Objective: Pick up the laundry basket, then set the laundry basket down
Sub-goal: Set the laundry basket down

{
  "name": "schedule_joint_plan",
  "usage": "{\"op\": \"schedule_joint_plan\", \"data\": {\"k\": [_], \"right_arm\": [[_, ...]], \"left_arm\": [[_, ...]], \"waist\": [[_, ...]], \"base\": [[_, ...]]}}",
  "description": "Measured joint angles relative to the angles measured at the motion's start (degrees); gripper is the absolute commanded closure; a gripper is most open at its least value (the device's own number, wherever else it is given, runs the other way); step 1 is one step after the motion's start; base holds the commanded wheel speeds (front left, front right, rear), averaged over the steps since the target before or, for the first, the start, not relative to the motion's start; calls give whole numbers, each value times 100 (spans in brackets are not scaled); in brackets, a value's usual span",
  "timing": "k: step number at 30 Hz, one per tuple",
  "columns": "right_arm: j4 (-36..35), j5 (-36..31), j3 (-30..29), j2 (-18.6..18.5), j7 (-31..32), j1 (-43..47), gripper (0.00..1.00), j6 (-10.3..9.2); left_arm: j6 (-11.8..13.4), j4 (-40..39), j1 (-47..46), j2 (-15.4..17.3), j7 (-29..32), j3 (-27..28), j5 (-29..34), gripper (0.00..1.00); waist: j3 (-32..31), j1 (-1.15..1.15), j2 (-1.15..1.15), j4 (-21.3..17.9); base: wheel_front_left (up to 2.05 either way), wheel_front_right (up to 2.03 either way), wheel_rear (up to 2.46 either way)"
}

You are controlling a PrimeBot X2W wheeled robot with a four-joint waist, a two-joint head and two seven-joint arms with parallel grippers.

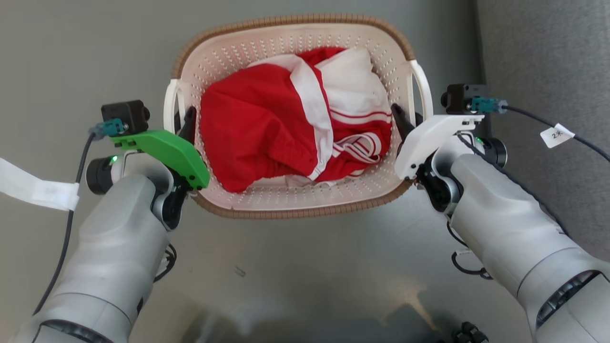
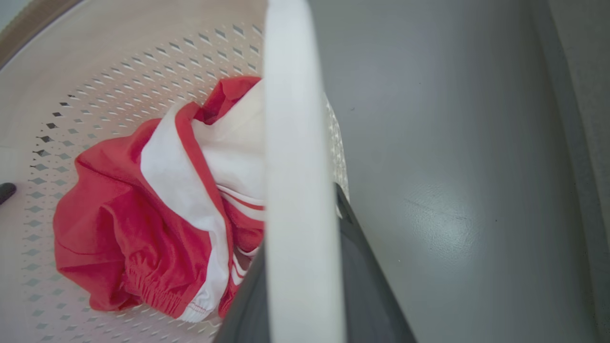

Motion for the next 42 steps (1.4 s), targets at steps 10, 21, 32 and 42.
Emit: {"op": "schedule_joint_plan", "data": {"k": [10,21,32,42], "right_arm": [[23,-55,4,1,-127,-347,100,2],[130,-157,-2,-13,-252,-742,100,10],[225,-207,-96,-7,-327,-925,100,21],[232,-403,-234,-4,-328,-1107,100,-7]], "left_arm": [[1,-30,-277,49,-57,47,5,100],[1,-60,-591,52,-156,59,36,100],[1,-85,-793,48,-174,68,55,100],[1,-144,-909,54,-201,133,82,100]], "waist": [[676,0,0,116],[1300,0,0,233],[1621,-1,0,314],[1813,-1,0,338]], "base": [[0,0,0],[0,0,0],[0,0,0],[0,0,0]]}}
